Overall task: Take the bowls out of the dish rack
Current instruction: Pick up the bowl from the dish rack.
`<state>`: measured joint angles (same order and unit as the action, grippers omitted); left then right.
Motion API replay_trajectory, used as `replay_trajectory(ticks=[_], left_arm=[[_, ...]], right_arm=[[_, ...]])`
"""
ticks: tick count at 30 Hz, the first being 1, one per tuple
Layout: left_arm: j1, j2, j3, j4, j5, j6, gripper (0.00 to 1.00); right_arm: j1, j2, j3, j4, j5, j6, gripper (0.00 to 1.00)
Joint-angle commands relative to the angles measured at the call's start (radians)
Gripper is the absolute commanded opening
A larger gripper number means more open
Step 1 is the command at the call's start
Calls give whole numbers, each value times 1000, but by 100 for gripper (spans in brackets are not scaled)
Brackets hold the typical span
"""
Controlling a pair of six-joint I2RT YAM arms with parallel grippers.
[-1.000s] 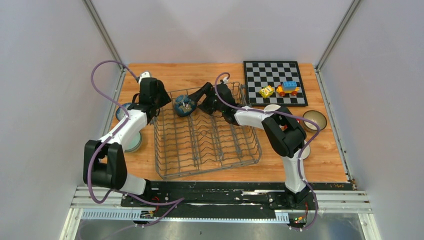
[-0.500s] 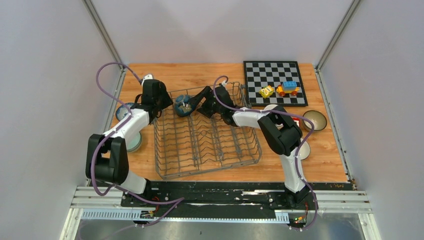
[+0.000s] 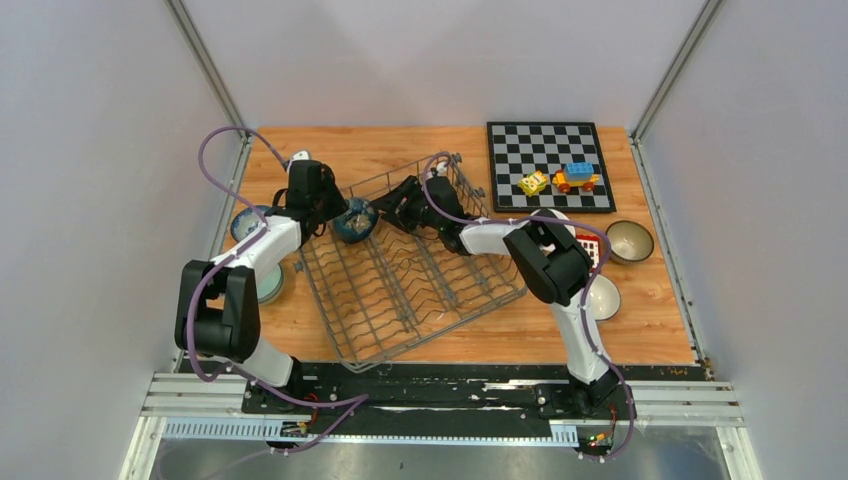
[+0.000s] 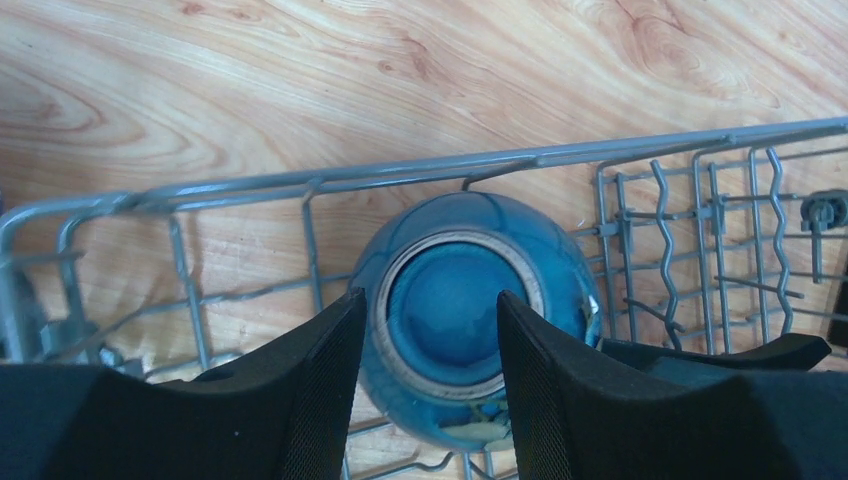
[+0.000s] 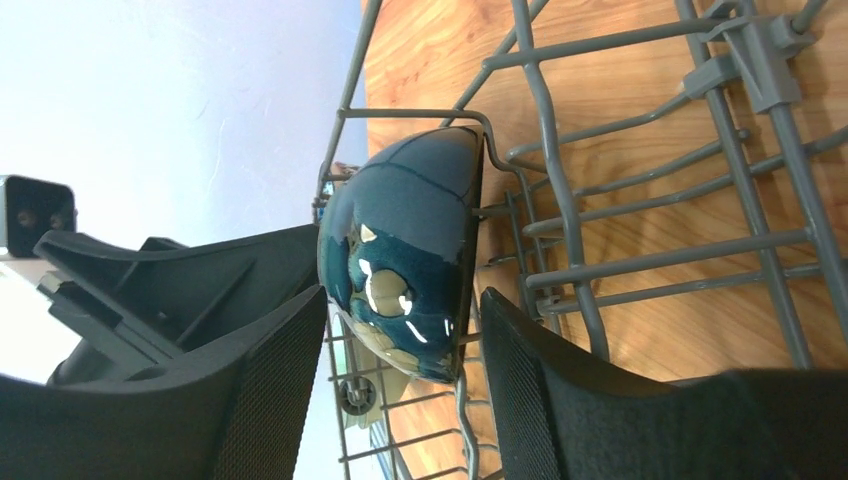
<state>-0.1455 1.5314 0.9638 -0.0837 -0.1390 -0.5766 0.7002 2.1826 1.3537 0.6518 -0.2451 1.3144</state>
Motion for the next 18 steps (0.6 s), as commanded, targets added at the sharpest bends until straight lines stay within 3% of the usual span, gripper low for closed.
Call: replay_trajectory(ticks=[1, 6, 18], left_arm=[[4, 15, -10, 25, -2, -5, 53], [4, -15, -9, 13, -26, 5, 53], [4, -151, -31, -53, -86, 10, 54]], right_arm=[[9, 39, 39, 52, -58, 8, 64], [6, -27, 9, -11, -54, -94, 72], [15, -173, -24, -230, -31, -329, 76]])
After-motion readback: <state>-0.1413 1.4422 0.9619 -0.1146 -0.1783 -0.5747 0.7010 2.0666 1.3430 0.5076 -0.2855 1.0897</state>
